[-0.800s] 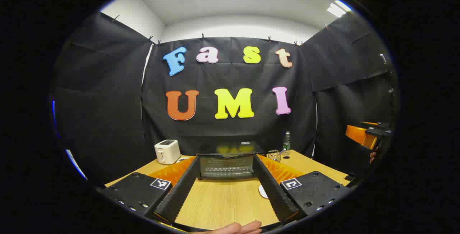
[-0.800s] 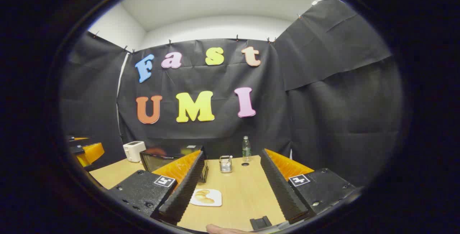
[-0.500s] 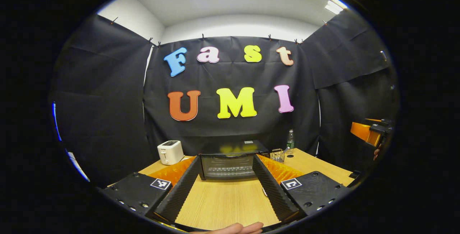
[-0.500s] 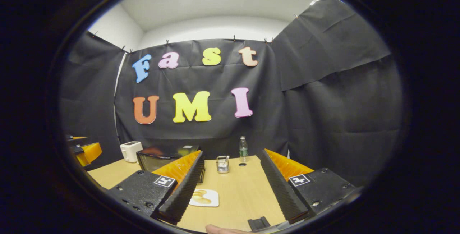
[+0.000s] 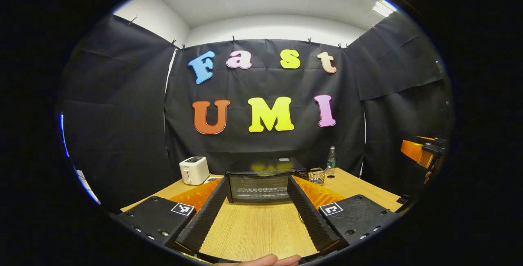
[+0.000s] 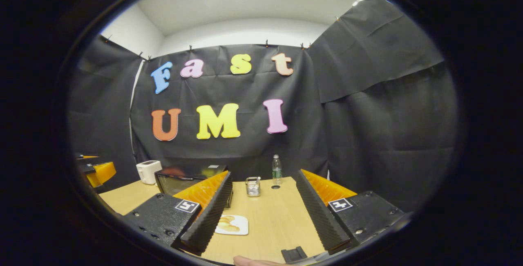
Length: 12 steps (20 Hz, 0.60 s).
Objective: Open the electric oven with the left hand, put the food in, and close the electric oven.
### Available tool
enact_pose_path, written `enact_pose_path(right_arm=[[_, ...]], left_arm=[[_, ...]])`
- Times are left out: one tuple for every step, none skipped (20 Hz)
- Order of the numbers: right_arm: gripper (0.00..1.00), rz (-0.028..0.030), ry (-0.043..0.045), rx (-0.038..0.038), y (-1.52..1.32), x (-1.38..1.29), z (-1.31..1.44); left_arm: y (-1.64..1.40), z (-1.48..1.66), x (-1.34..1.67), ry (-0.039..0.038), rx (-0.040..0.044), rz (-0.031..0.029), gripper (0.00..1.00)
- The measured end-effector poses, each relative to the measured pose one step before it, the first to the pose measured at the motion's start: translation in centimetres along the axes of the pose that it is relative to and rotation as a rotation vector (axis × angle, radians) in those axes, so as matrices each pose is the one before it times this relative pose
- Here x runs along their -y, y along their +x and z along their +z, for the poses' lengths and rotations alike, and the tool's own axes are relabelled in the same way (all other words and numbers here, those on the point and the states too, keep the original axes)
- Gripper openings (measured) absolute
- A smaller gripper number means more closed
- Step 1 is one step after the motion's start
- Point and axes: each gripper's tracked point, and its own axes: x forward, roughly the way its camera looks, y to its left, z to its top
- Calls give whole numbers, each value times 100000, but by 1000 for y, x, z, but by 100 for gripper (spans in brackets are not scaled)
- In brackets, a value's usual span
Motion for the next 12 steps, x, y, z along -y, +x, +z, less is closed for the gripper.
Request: enact_pose_path(right_arm=[[96, 308, -46, 217, 3, -35, 7], [96, 179, 61, 29, 58, -25, 40], [96, 39, 225, -182, -44, 145, -235], [99, 139, 379, -175, 17, 49, -103], [99, 322, 534, 46, -4, 63, -150], [96, 187, 487, 193, 38, 145, 56], [96, -115, 178, 51, -27, 258, -128], [96, -225, -2, 38, 33, 282, -93], [96, 160, -84, 130, 35, 178, -92], [96, 409, -350, -42, -96, 87, 96], [96, 399, -511, 363, -75, 22, 245], [96, 439, -390, 781, -144, 68, 324]], left_arm=[[283, 125, -221, -251, 243, 696, 95], [609, 444, -98, -493, 1048, 67, 95], [585, 409, 275, -774, 540, -891, 95], [753, 250, 342, -1108, 328, -1626, 95], [876, 75, 293, -1299, -109, -1758, 95], [909, 74, 342, -668, -592, -1906, 95], [1113, 220, 212, -177, -165, -2206, 95], [1072, 220, 138, 17, 92, -1516, 95], [1108, 229, 120, 60, 246, -1442, 95], [1224, 101, 214, -16, 442, -1185, 95], [1219, -191, 162, 0, -611, -1202, 95], [1204, -101, 128, -265, -401, -1200, 95]])
